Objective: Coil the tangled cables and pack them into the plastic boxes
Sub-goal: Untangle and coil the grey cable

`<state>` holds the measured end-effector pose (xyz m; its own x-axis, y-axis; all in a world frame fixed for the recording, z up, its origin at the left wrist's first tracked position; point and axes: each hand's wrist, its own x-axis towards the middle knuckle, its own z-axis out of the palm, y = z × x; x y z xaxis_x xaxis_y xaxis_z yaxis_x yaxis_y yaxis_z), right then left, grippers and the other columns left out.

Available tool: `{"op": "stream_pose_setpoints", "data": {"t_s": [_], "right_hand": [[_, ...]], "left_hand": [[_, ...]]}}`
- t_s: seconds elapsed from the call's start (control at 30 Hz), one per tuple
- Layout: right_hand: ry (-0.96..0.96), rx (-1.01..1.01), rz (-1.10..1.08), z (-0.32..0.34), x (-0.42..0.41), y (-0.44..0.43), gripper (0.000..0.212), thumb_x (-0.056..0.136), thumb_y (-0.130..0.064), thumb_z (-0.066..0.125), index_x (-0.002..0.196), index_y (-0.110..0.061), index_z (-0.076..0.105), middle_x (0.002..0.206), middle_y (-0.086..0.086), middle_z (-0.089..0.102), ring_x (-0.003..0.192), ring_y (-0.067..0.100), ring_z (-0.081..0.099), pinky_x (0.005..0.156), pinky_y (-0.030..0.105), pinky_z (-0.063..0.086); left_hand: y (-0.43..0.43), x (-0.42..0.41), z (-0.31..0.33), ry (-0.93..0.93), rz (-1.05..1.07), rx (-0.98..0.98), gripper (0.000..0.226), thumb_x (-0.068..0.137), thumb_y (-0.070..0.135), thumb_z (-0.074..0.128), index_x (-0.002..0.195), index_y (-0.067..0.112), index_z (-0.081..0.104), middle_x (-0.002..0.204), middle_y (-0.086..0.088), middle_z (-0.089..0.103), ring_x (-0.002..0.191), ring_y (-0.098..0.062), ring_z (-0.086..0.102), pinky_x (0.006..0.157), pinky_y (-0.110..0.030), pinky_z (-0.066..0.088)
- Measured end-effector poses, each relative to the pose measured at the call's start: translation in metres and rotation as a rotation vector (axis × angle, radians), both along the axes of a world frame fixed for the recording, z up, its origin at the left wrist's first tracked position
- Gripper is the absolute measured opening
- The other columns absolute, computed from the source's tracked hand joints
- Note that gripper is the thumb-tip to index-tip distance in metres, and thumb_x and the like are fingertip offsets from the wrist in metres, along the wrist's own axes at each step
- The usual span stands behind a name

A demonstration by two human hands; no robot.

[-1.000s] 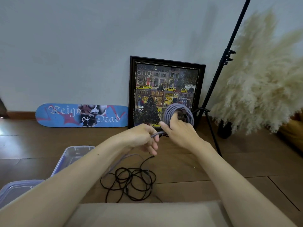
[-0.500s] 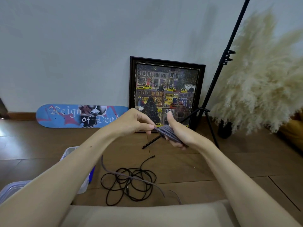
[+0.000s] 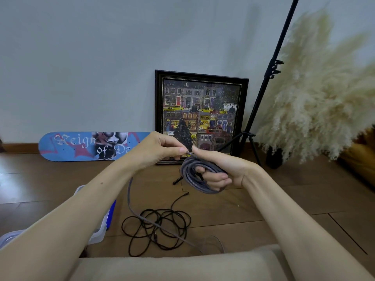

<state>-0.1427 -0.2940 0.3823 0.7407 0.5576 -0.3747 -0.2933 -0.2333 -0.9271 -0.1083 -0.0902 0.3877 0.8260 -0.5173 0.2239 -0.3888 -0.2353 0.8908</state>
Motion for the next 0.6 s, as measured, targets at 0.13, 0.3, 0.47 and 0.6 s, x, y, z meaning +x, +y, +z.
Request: {"op": "stream_pose_setpoints", "data": {"t_s": [0.13, 0.3, 0.47, 0.6], "right_hand": [[0.097, 0.241, -0.001, 0.000, 0.000, -0.011, 0.036, 0.080, -0.044, 0.068, 0.062, -0.018, 0.050, 0.032, -0.009, 0.032, 0.024, 0.005, 0.028, 0.042, 0.022, 0.032], [0.151, 0.723, -0.030, -0.001, 0.001, -0.006, 0.029, 0.079, -0.030, 0.074, 0.065, -0.013, 0.055, 0.032, -0.005, 0.041, 0.024, 0.007, 0.040, 0.041, 0.022, 0.044], [0.115, 1.025, -0.274, 0.004, 0.002, -0.002, 0.029, 0.087, -0.031, 0.060, 0.067, -0.013, 0.052, 0.034, -0.004, 0.039, 0.028, 0.008, 0.038, 0.045, 0.022, 0.044], [0.038, 1.082, -0.327, 0.007, 0.001, -0.005, 0.018, 0.082, -0.023, 0.064, 0.080, -0.012, 0.051, 0.045, -0.004, 0.043, 0.041, 0.011, 0.044, 0.059, 0.026, 0.050]], "left_hand": [[-0.005, 0.003, -0.006, 0.031, 0.079, -0.079, 0.015, 0.087, 0.021, 0.064, 0.093, 0.015, 0.076, 0.053, 0.007, 0.054, 0.050, 0.001, 0.044, 0.052, -0.007, 0.035], [-0.026, 0.003, -0.022, 0.243, 0.131, -0.393, 0.019, 0.090, 0.023, 0.056, 0.096, 0.015, 0.072, 0.048, 0.009, 0.046, 0.046, -0.001, 0.037, 0.044, -0.011, 0.028], [-0.047, -0.010, -0.033, 0.480, 0.114, -0.442, 0.025, 0.100, 0.025, 0.042, 0.100, 0.016, 0.065, 0.046, 0.006, 0.034, 0.036, -0.006, 0.022, 0.038, -0.017, 0.022], [-0.056, -0.022, -0.030, 0.592, 0.027, -0.394, 0.022, 0.103, 0.022, 0.036, 0.110, 0.015, 0.055, 0.048, 0.006, 0.032, 0.034, -0.004, 0.019, 0.034, -0.014, 0.017]]}}
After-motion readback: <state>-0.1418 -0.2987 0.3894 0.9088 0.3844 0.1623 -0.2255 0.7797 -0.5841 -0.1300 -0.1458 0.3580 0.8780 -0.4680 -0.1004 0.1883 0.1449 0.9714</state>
